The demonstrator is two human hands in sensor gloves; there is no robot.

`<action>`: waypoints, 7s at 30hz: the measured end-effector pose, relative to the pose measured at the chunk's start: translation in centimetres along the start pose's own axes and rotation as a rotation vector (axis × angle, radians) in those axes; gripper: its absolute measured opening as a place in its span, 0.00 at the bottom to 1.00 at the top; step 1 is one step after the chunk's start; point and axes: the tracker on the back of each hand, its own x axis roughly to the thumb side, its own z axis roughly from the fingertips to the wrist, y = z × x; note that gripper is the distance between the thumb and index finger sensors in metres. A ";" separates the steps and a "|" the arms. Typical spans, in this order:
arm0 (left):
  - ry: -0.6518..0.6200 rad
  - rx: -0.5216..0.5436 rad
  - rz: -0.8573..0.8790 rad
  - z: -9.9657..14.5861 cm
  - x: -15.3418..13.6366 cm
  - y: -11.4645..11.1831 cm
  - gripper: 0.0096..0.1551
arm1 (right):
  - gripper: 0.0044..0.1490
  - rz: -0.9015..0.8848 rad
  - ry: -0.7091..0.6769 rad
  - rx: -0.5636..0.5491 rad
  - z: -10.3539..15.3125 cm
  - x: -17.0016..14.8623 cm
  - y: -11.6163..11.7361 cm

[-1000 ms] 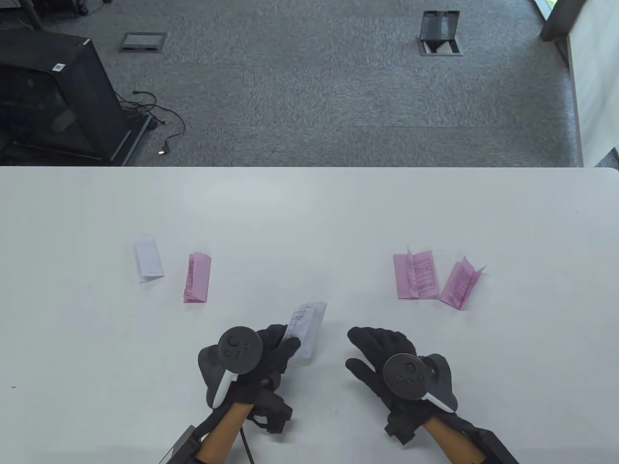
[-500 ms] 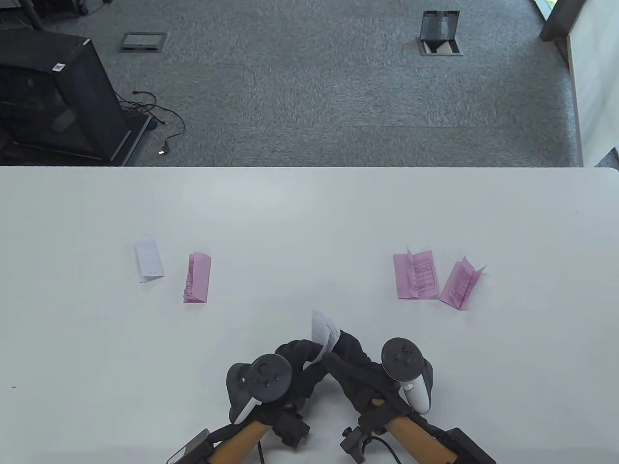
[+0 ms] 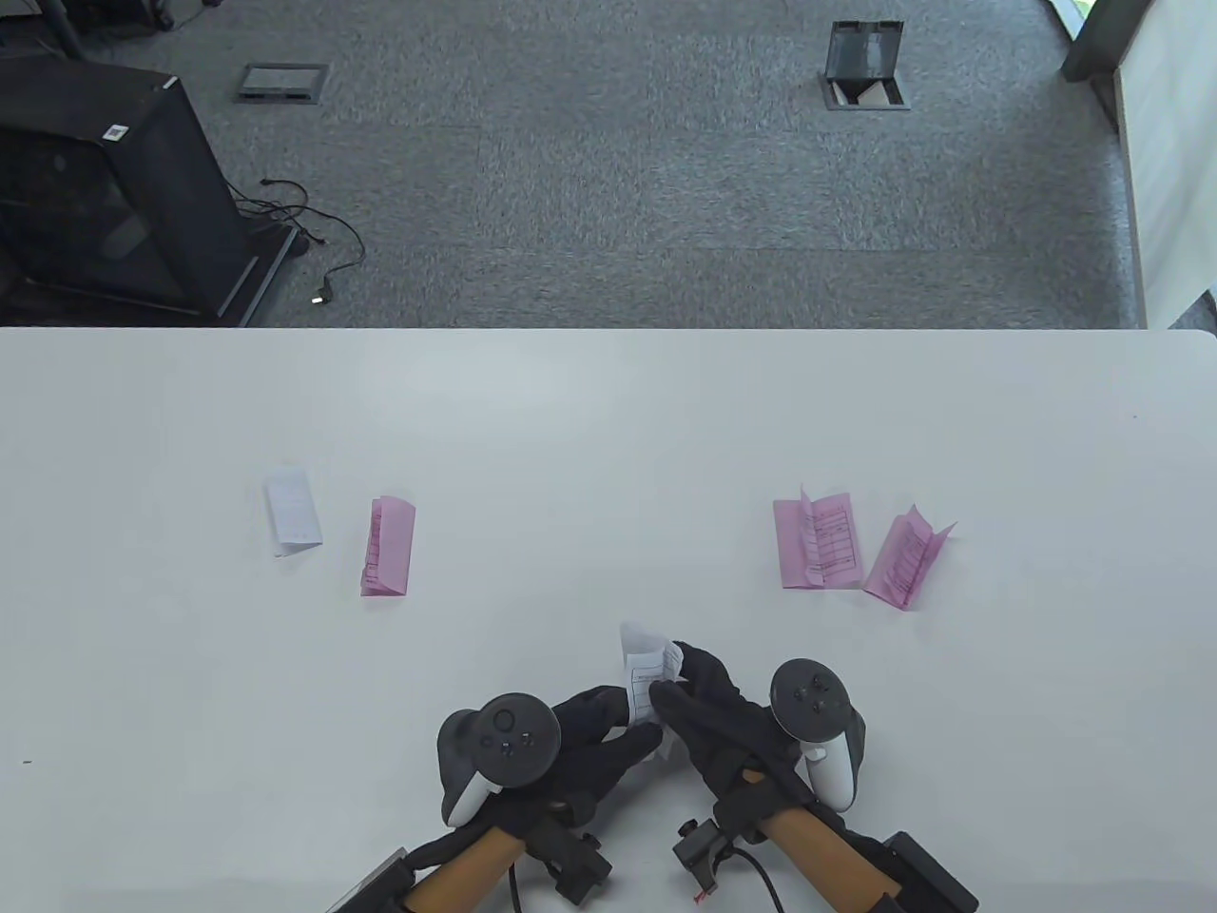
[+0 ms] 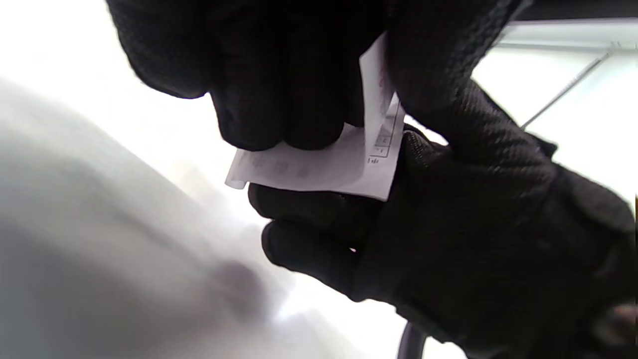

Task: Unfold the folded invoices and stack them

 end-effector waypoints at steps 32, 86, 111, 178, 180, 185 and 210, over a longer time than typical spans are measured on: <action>0.432 -0.077 -0.974 -0.7 -0.9 0.6 0.44 | 0.25 0.980 0.016 -0.112 -1.4 1.4 -2.7; 0.426 -0.280 -0.692 -1.1 -3.7 1.6 0.39 | 0.42 1.550 0.144 0.183 -2.0 2.1 -0.3; 0.410 -0.296 -0.704 -1.3 -3.9 1.7 0.40 | 0.41 1.369 -0.193 0.105 -2.5 3.5 8.6; 0.444 -0.300 -0.610 -1.3 -4.6 2.1 0.44 | 0.23 0.762 0.163 -0.184 -2.1 0.2 -2.7; 0.442 -0.292 -0.578 -1.4 -4.7 2.3 0.46 | 0.23 0.652 0.138 -0.130 -2.1 0.8 -3.1; 0.421 -0.186 -0.320 -1.3 -4.9 4.0 0.51 | 0.21 0.421 -0.002 -0.053 -1.2 3.1 -3.9; 0.100 0.138 0.322 -0.2 -4.8 6.6 0.23 | 0.21 0.213 -0.147 -0.088 -0.5 4.4 -6.2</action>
